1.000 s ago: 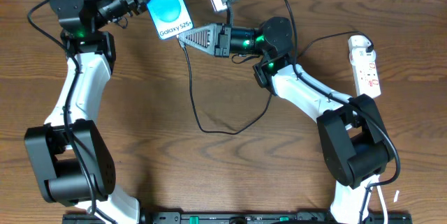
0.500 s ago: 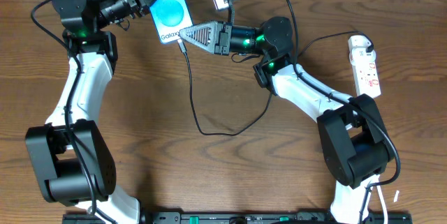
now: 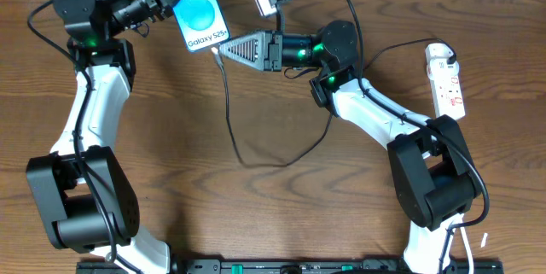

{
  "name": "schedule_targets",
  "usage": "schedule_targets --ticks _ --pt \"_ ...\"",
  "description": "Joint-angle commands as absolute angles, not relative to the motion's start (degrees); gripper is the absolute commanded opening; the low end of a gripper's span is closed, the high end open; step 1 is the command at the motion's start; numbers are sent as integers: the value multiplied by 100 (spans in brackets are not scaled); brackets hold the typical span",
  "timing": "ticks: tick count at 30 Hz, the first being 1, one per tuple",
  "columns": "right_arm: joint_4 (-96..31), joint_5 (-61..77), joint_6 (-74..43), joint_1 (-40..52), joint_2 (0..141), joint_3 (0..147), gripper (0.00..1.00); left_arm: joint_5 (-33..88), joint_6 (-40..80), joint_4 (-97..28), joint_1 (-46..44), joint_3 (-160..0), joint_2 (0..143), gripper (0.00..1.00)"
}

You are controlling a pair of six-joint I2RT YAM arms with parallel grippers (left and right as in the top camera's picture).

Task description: Plug charger to phone and switch on socket

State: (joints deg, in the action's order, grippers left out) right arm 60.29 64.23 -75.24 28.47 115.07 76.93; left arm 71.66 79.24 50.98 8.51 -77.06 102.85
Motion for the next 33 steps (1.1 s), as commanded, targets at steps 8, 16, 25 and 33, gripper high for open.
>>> schedule_targets --ticks 8,16,25,33 --pt "6045 6873 -7443 3011 11542 7762 33 7133 7909 5153 862 -7784 10158 7" --pt "6038 6947 -7360 3011 11542 7762 31 7087 7913 5153 902 -7784 10158 7" --pt "5911 7026 -7275 3011 11542 7756 32 6982 8250 5155 1225 -7784 10158 7" --pt "3883 6641 -6593 3074 11542 7756 34 6993 8796 5155 1673 -7784 10158 8"
